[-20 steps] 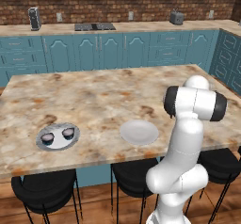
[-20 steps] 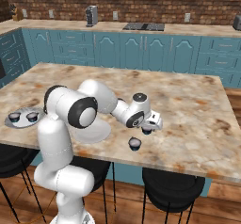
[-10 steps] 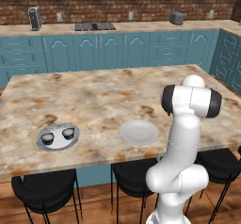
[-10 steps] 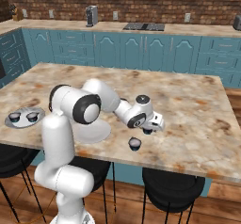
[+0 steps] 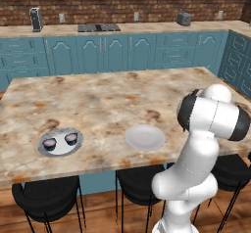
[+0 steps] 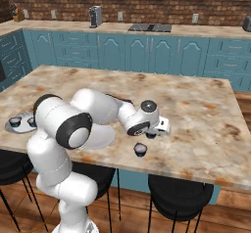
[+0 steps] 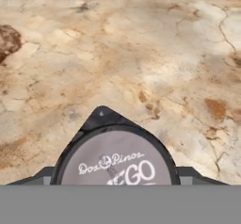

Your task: Place two yogurt containers on each plate.

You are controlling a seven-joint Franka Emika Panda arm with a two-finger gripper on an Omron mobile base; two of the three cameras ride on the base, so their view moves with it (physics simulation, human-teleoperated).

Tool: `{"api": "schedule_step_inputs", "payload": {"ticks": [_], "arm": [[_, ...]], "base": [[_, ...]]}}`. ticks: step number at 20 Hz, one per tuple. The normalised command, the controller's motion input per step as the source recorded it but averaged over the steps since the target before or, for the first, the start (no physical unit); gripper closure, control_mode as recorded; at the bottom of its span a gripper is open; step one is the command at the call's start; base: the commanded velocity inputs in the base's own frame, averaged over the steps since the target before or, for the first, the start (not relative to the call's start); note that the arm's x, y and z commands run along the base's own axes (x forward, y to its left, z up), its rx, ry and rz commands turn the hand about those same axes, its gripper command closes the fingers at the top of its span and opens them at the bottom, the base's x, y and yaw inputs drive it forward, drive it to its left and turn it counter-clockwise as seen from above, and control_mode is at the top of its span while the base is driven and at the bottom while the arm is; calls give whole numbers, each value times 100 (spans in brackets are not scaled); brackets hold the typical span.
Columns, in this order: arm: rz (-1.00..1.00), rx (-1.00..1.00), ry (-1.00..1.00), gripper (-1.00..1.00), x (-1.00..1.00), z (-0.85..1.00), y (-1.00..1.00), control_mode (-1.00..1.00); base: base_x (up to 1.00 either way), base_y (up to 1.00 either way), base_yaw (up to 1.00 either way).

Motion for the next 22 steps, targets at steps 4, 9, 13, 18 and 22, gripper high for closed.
{"api": "schedule_step_inputs", "payload": {"ticks": [4, 9, 13, 18, 22], "arm": [[12, 0, -1, 100, -63, 42, 71, -100], [11, 0, 0, 100, -22, 66, 81, -100], [11, 0, 0, 100, -14, 52, 83, -100], [12, 0, 5, 100, -16, 13, 91, -100], [10, 0, 5, 100, -6, 0, 92, -100]], "base": [[0, 0, 0], [0, 0, 0], [0, 0, 0], [0, 0, 0], [0, 0, 0]]}}
